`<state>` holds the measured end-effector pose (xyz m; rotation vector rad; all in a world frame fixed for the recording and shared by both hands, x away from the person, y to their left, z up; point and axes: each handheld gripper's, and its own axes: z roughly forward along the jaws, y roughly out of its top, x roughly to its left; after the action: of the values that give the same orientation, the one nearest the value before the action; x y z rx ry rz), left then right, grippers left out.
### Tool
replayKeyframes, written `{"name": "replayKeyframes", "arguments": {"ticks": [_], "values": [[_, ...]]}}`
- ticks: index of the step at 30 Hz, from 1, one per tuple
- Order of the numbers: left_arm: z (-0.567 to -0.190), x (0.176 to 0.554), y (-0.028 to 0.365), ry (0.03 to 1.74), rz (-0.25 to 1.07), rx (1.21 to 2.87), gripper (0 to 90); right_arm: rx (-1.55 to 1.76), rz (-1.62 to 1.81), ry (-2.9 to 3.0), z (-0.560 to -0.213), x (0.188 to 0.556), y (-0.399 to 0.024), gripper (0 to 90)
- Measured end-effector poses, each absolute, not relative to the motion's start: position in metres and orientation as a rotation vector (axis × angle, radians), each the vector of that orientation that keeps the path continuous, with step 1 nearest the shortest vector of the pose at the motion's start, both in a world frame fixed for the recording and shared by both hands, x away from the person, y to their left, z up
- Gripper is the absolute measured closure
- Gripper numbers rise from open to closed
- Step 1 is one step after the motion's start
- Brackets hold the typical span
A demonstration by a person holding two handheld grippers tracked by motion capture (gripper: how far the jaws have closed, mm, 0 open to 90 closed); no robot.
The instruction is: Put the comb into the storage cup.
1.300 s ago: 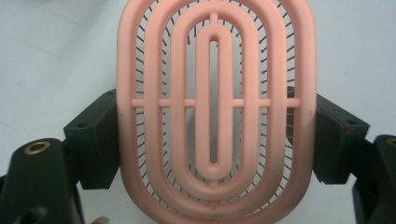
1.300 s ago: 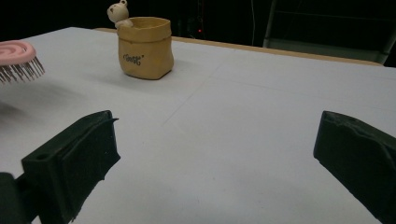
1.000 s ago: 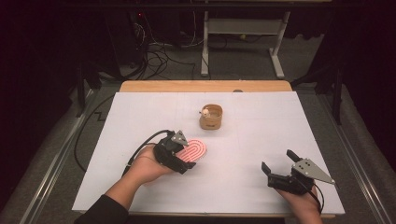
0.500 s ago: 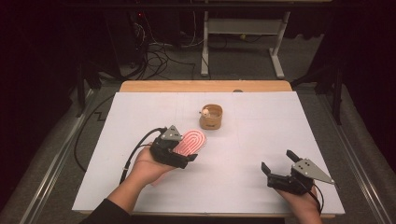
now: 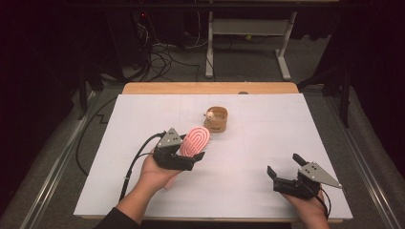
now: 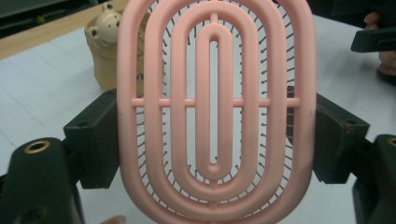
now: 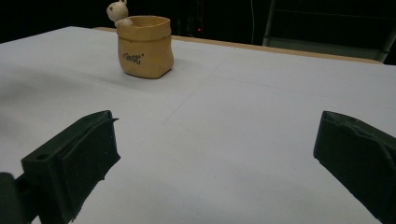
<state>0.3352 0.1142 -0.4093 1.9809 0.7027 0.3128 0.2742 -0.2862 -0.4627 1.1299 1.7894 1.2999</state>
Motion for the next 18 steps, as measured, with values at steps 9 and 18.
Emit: {"name": "replayKeyframes", "arguments": {"ticks": [9,18], "values": [[-0.4125,0.3312,0.1112,0.695,0.352,1.9,18.3,1.13,1.302,1.794,-0.4636,0.2746,-0.2856,0.0],[-0.414,0.3312,0.1063,0.678,0.371,1.81,18.3,1.131,1.294,1.8,-0.4648,0.2751,-0.2841,0.0]]}}
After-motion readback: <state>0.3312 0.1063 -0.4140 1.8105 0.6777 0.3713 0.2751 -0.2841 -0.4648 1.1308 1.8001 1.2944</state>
